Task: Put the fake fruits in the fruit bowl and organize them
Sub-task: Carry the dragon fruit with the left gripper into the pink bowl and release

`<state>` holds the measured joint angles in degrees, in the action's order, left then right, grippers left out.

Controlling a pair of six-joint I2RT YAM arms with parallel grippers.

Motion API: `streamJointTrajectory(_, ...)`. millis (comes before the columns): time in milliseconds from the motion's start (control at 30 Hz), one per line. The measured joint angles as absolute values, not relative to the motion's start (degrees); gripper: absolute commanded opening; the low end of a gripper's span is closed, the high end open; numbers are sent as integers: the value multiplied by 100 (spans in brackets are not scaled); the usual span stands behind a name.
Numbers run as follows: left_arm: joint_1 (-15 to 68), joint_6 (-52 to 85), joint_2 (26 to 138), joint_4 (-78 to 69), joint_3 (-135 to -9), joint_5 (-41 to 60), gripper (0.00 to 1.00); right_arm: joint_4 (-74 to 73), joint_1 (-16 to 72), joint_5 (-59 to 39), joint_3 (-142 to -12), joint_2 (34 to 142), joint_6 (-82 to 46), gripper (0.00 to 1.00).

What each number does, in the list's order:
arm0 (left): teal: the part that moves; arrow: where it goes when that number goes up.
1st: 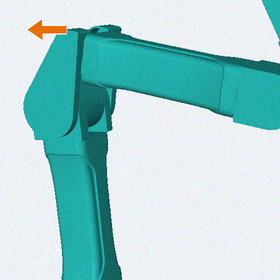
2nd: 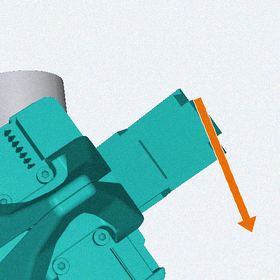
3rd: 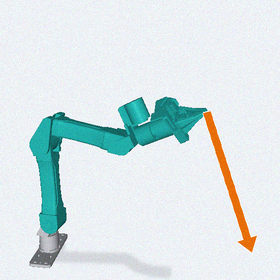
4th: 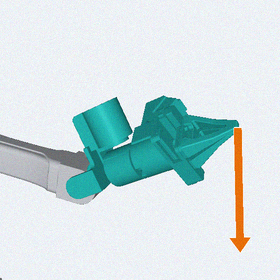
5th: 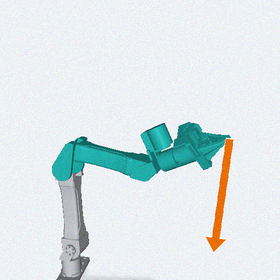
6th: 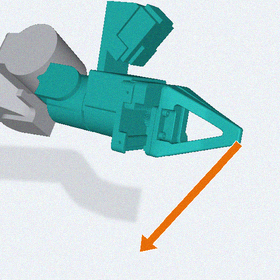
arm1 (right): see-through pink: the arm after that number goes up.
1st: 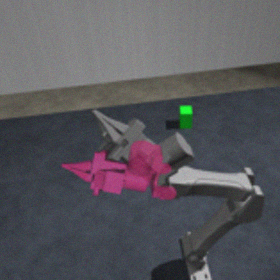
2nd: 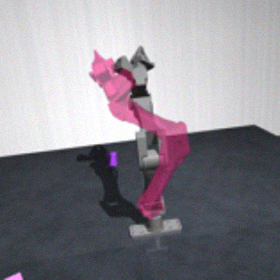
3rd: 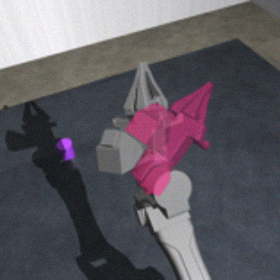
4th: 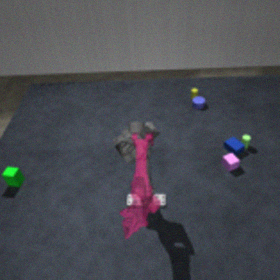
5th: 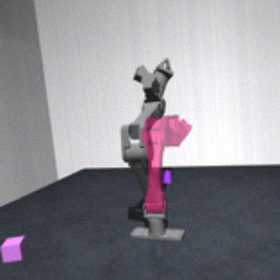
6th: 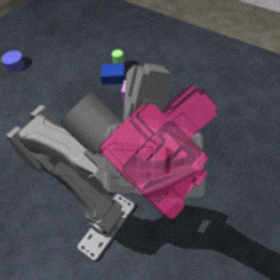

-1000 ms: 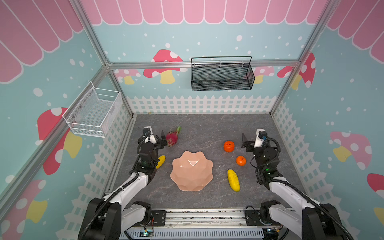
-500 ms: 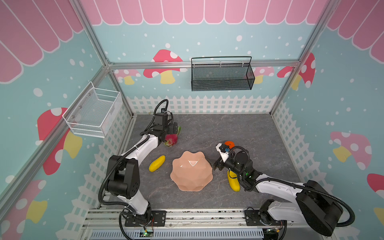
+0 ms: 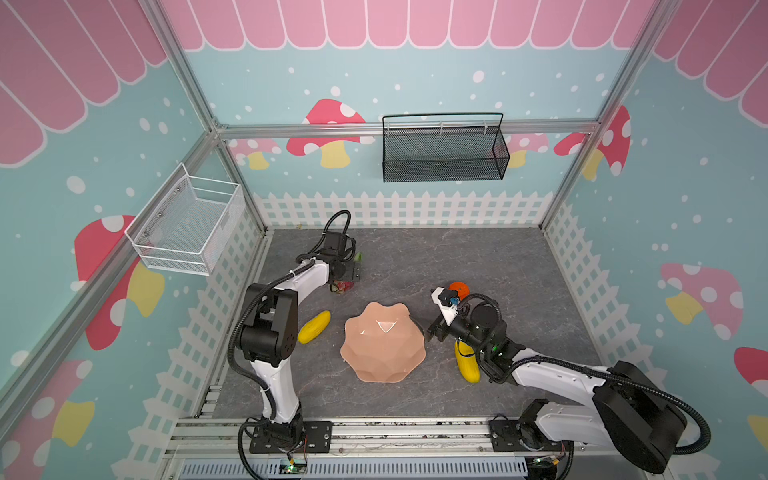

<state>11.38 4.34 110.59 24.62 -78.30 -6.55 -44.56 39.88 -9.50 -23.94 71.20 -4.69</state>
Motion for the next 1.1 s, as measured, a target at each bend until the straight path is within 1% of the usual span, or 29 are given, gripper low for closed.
streamJointTrajectory(167, 1133, 456, 11111, 2545, -7830, -637, 80, -4456, 3988, -945, -2394, 7120, -456, 98)
streamJointTrajectory(267, 1133, 489, 11080, 2550, -7828, -642, 73, -4456, 3986, -895, -2394, 7116, -456, 98)
streamJointTrajectory(367, 1175, 519, 10796, 2556, -7710, -725, 71, -4438, 3986, -836, -2394, 7078, -458, 98)
streamJointTrajectory(533, 1599, 596, 9386, 2571, -7048, -1109, 71, -4206, 3986, -746, -2403, 6919, -412, 98)
streamJointTrajectory(633, 2191, 779, 8320, 2639, -6486, -1199, 70, -3728, 3972, -764, -2515, 6853, -272, 98)
streamJointTrajectory(767, 3203, 1212, 7161, 2893, -5627, -1181, 67, -2985, 3940, -1009, -2825, 6748, -119, 98)
streamJointTrajectory(867, 3747, 1562, 6615, 3229, -5109, -1066, 67, -2447, 3929, -1372, -2991, 6453, -73, 98)
streamJointTrajectory(967, 4130, 1809, 6311, 3511, -4823, -939, 67, -2158, 3927, -1922, -2930, 5964, -78, 98)
streamJointTrajectory(1100, 4364, 2018, 6248, 3667, -4639, -838, 67, -2078, 3929, -2462, -2585, 5468, -93, 99)
